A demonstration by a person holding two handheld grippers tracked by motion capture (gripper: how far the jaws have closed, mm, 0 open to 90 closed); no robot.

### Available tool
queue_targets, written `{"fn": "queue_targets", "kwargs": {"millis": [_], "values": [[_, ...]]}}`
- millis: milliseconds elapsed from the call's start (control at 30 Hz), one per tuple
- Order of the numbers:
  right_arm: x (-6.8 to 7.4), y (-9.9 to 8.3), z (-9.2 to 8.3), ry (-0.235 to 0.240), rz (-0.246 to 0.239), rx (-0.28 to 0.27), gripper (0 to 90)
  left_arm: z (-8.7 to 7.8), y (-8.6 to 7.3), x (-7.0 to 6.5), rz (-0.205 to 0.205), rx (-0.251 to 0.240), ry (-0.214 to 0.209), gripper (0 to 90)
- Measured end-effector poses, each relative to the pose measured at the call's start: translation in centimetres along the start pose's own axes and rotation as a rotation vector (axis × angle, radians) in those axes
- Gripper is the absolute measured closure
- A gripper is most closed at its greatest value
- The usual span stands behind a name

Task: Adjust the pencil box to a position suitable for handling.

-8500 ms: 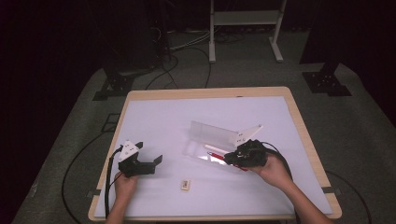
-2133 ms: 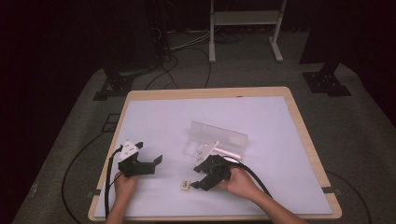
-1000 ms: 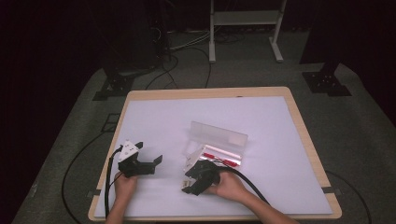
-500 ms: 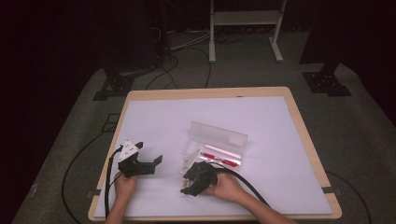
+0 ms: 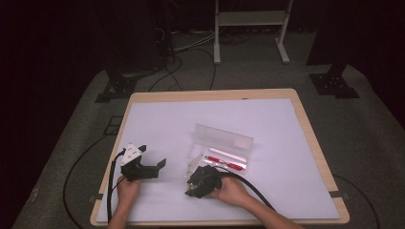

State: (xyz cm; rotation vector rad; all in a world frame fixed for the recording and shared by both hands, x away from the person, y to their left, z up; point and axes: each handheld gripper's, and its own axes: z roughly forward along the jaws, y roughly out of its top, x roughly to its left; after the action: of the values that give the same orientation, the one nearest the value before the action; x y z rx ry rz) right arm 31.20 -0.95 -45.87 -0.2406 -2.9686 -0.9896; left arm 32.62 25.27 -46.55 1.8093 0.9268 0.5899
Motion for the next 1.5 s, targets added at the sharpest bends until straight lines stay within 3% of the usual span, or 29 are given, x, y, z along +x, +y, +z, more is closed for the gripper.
{"fn": "queue_targets", "kwargs": {"millis": [433,1500], "values": [[-0.4,0.1,-0.8,0.012,0.002,-0.016,58.1,0.0,0.0,0.0,-0.002,-0.002,0.000,0.0],[-5.1,1.6,-4.3,-0.052,0.058,-0.072,58.3,0.0,0.0,0.0,-0.004,-0.006,-0.002,0.0]]}}
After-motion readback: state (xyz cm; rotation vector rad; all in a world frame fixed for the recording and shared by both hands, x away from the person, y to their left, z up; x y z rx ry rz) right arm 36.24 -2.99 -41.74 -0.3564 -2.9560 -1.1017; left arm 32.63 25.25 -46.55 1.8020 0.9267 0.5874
